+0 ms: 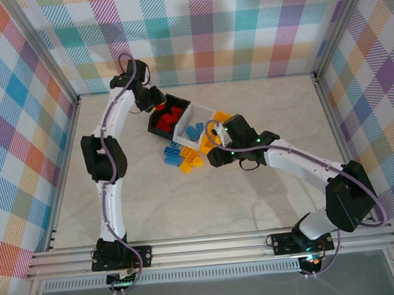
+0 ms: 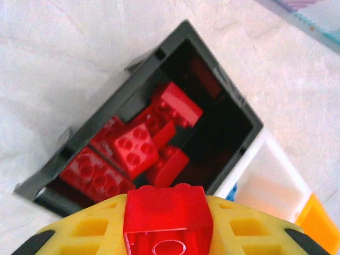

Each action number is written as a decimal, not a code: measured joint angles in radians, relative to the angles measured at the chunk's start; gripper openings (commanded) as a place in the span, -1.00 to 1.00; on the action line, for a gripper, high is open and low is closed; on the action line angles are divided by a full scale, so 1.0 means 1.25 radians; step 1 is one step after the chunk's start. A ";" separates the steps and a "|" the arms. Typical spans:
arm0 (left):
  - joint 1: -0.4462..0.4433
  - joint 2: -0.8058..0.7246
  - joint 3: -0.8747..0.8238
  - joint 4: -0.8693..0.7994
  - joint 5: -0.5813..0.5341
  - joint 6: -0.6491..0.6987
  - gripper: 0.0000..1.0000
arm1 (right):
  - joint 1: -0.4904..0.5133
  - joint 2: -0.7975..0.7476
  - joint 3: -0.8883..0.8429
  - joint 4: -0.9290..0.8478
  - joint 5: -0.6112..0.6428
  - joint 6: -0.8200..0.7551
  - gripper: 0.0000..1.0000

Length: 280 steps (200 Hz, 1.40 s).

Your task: Sort the legos into containers by color

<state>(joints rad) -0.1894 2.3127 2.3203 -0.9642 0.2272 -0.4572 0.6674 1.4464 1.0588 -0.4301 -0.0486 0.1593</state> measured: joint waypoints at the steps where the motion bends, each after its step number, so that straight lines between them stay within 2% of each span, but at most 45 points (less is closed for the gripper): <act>1: 0.000 0.003 0.003 -0.001 0.000 -0.001 -0.32 | 0.000 -0.002 -0.001 -0.001 0.001 -0.001 0.23; 26: -0.004 0.103 0.100 -0.003 0.000 -0.026 -0.30 | 0.000 -0.025 -0.017 -0.009 0.003 -0.016 0.23; 49: -0.005 0.158 0.125 -0.002 0.003 -0.055 -0.09 | 0.000 -0.045 -0.035 -0.009 0.003 -0.024 0.24; 92: -0.014 0.162 0.146 0.011 0.015 -0.081 0.17 | 0.000 -0.081 -0.079 -0.011 -0.007 -0.033 0.24; 154: -0.031 0.148 0.135 -0.023 0.013 -0.067 0.25 | 0.006 -0.075 -0.093 0.006 -0.074 -0.035 0.25; 181: -0.052 0.034 -0.009 -0.043 -0.003 -0.026 0.30 | 0.027 -0.037 -0.093 0.028 -0.097 -0.034 0.25; 234: -0.073 -0.344 -0.478 -0.022 -0.037 0.026 0.36 | 0.056 0.021 -0.093 0.076 -0.120 -0.040 0.26; 280: -0.073 -0.452 -0.685 -0.016 -0.053 0.037 0.39 | 0.074 0.170 -0.062 0.110 -0.111 -0.068 0.24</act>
<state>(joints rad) -0.2802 1.7481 1.4639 -0.9840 0.1604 -0.4107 0.7601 1.6588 0.9817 -0.2928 -0.1879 0.0738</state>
